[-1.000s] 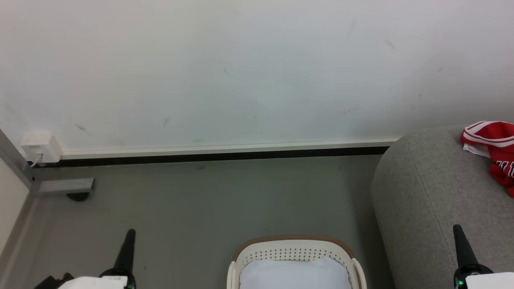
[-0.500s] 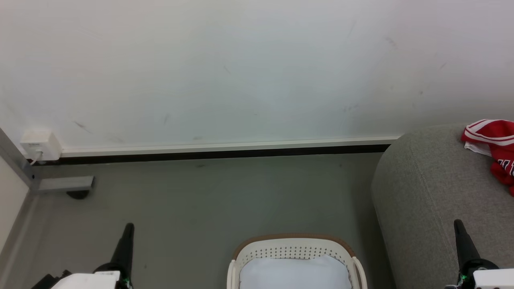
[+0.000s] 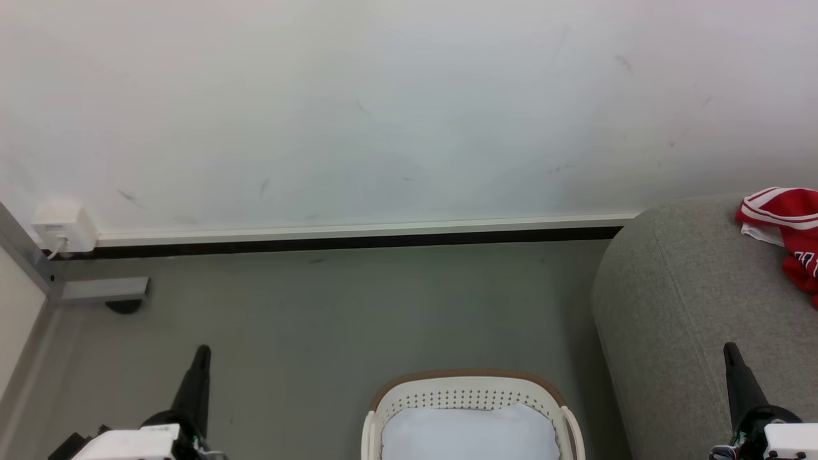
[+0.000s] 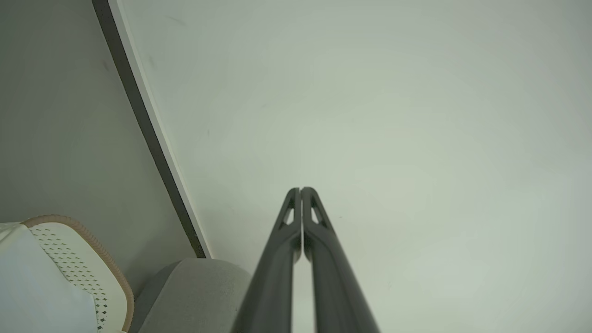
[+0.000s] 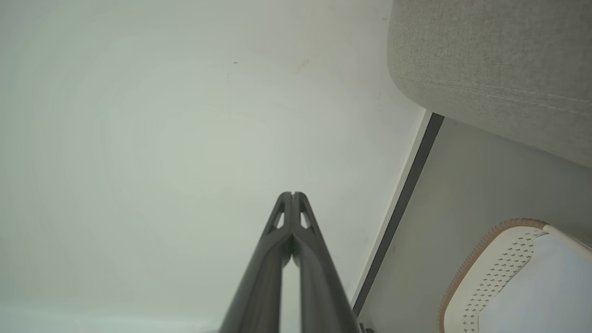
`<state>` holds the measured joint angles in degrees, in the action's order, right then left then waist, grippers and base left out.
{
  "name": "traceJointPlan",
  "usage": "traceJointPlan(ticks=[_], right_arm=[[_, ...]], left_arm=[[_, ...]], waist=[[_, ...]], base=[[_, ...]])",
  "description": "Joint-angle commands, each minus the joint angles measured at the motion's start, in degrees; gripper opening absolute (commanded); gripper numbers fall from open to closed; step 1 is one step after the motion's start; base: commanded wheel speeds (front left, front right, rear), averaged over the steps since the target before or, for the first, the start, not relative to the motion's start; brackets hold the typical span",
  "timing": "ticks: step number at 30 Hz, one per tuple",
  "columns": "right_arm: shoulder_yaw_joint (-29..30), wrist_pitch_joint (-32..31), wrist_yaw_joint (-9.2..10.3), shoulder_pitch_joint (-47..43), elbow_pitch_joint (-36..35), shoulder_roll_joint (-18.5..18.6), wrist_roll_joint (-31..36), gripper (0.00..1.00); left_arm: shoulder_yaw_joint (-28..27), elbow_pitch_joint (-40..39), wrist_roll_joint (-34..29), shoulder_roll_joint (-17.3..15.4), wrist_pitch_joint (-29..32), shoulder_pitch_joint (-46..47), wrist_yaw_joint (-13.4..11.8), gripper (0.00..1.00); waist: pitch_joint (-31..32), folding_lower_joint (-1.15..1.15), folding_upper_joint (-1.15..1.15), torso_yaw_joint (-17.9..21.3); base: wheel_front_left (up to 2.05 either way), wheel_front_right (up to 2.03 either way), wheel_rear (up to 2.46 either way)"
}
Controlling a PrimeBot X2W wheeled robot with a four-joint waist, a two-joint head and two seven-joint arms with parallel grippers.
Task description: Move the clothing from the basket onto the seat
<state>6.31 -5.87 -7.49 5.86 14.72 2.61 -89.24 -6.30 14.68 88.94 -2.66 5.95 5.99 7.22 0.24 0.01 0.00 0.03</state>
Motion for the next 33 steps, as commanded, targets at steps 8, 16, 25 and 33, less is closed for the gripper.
traceJointPlan(ticks=[8, 16, 25, 33], right_arm=[[0.48, -0.97, 0.00, 1.06, -0.46, 0.46, -3.24, 0.00], [0.47, -0.97, 0.00, 1.05, -0.44, 0.46, -3.11, 0.00], [0.47, -0.97, 0.00, 1.05, -0.44, 0.46, -3.11, 0.00], [0.46, -0.96, 0.00, 1.04, -0.44, 0.46, -3.11, 0.00]], left_arm=[[-0.50, -0.33, 3.74, -0.39, 0.91, 0.99, 0.44, 0.00], [-0.49, -0.32, 3.70, -0.39, 0.91, 0.96, 0.43, 0.00], [-0.48, -0.32, 3.70, -0.39, 0.91, 0.96, 0.40, 0.00], [-0.48, -0.32, 3.70, -0.38, 0.91, 0.97, 0.40, 0.00]], waist=[[-0.24, -0.01, 0.00, -0.03], [-0.24, -0.01, 0.00, -0.03], [-0.24, -0.01, 0.00, -0.03], [-0.24, -0.01, 0.00, -0.03]], base=[[0.00, 0.00, 0.00], [0.00, 0.00, 0.00], [0.00, 0.00, 0.00], [0.00, 0.00, 0.00]])
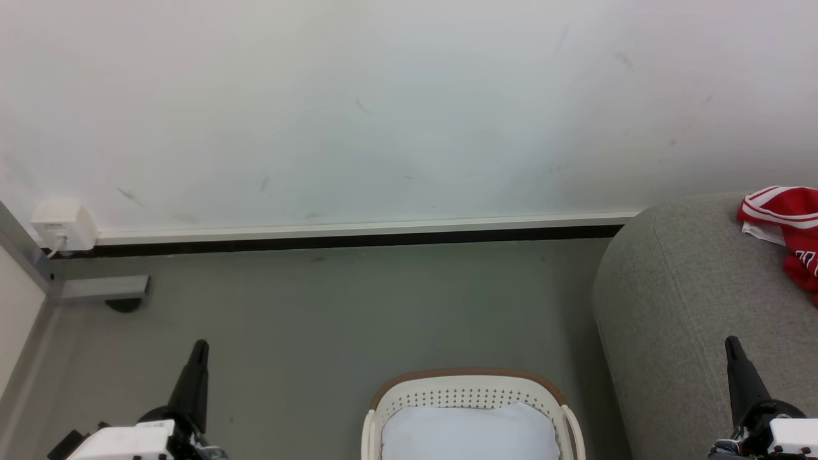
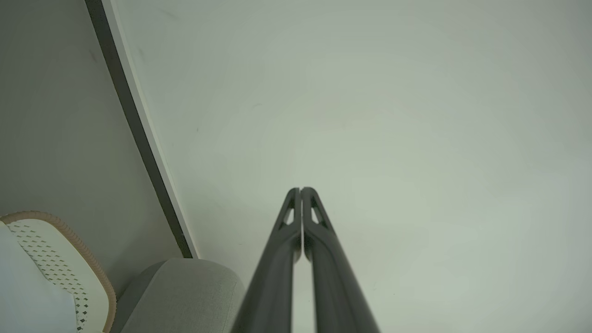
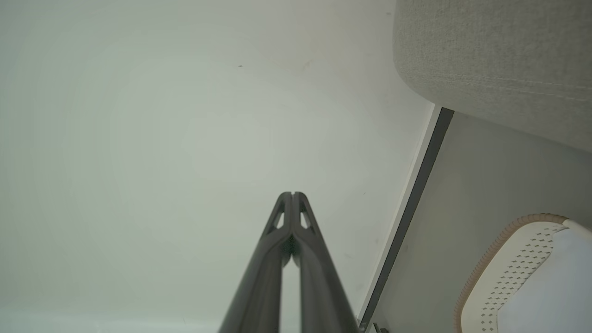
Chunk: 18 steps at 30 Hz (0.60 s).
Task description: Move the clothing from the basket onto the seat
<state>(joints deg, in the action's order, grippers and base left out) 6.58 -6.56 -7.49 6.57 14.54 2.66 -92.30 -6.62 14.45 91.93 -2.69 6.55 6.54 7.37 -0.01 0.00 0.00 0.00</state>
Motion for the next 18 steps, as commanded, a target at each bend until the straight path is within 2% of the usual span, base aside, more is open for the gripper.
traceJointPlan(ticks=[1, 18], right_arm=[[0.20, -0.27, 0.00, 0.34, -0.27, 0.40, -0.05, 0.00], [0.19, -0.26, 0.00, 0.34, -0.27, 0.39, -0.05, 0.00]], left_arm=[[-0.16, -0.09, 0.72, -0.36, 0.30, 0.42, 0.25, 0.00], [-0.16, -0.09, 0.71, -0.36, 0.31, 0.42, 0.25, 0.00]], waist=[[0.00, 0.00, 0.00, 0.00], [0.00, 0.00, 0.00, 0.00]], base=[[0.00, 0.00, 0.00], [0.00, 0.00, 0.00]])
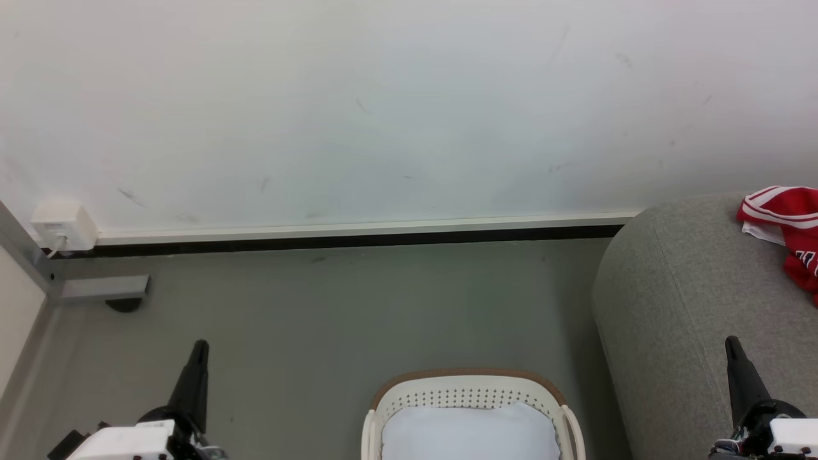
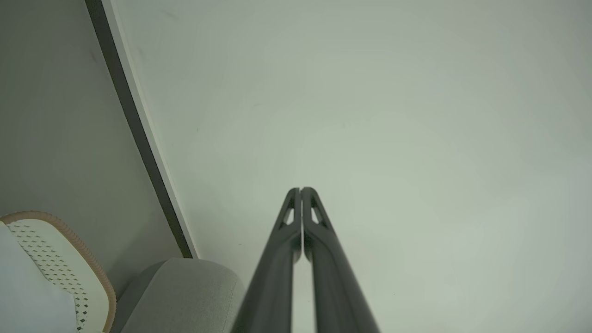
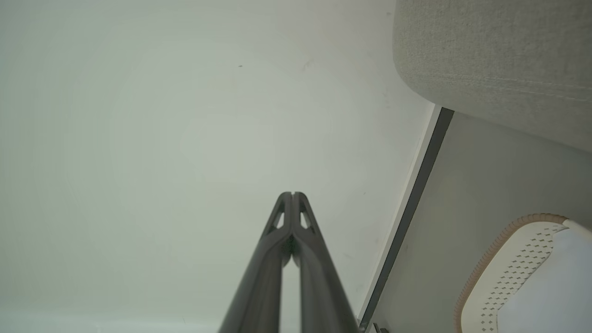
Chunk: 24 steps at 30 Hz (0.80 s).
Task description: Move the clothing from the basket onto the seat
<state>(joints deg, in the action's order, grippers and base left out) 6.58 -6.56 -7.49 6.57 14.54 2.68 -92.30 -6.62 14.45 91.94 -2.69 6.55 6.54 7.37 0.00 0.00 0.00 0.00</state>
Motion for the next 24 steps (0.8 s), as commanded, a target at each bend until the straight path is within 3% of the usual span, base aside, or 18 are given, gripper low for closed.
traceJointPlan(ticks=[1, 24], right_arm=[[0.19, -0.26, 0.00, 0.34, -0.27, 0.38, -0.06, 0.00], [0.18, -0.26, 0.00, 0.34, -0.27, 0.38, -0.05, 0.00]], left_arm=[[-0.16, -0.09, 0.70, -0.36, 0.31, 0.42, 0.25, 0.00], [-0.16, -0.09, 0.69, -0.36, 0.31, 0.42, 0.25, 0.00]], waist=[[0.00, 0.00, 0.00, 0.00], [0.00, 0.00, 0.00, 0.00]], base=[[0.00, 0.00, 0.00], [0.00, 0.00, 0.00]])
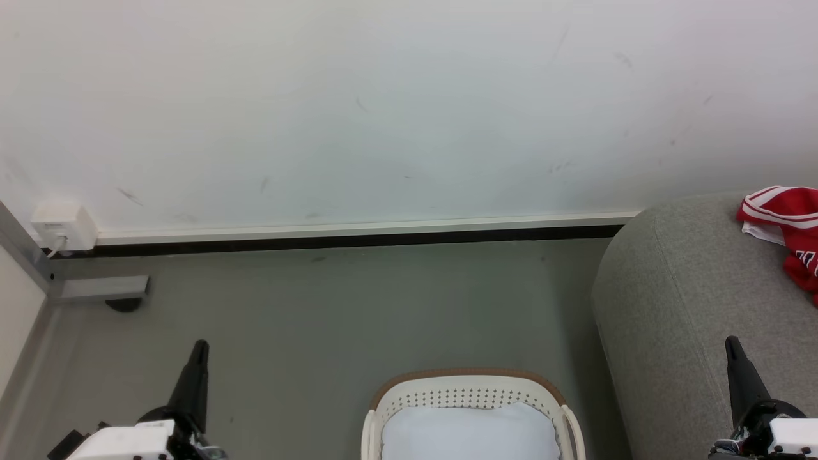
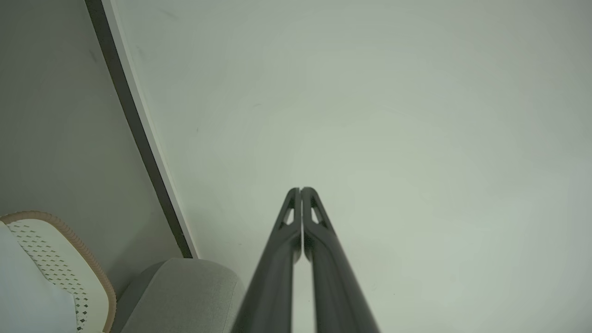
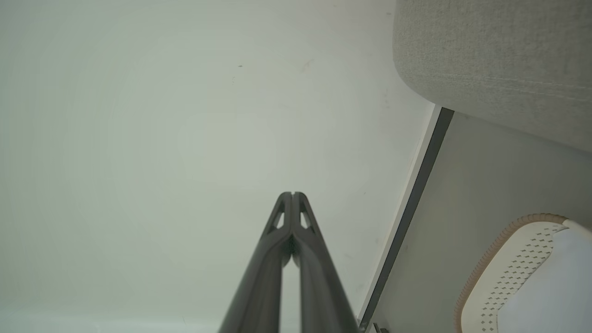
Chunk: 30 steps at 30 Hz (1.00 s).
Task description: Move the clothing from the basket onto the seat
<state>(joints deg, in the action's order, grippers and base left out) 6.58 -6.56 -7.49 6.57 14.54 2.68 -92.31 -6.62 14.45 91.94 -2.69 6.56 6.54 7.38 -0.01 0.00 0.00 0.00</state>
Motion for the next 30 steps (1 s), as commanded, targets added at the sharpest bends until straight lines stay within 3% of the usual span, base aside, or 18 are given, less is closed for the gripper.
traceJointPlan(ticks=[1, 30], right_arm=[[0.18, -0.26, 0.00, 0.34, -0.27, 0.38, -0.04, 0.00], [0.18, -0.25, 0.00, 0.34, -0.27, 0.39, -0.04, 0.00]], left_arm=[[-0.16, -0.09, 0.69, -0.36, 0.30, 0.42, 0.24, 0.00], [-0.16, -0.09, 0.70, -0.36, 0.30, 0.41, 0.25, 0.00]], waist=[[0.00, 0.00, 0.00, 0.00], [0.00, 0.00, 0.00, 0.00]], base=[[0.00, 0.00, 0.00], [0.00, 0.00, 0.00]])
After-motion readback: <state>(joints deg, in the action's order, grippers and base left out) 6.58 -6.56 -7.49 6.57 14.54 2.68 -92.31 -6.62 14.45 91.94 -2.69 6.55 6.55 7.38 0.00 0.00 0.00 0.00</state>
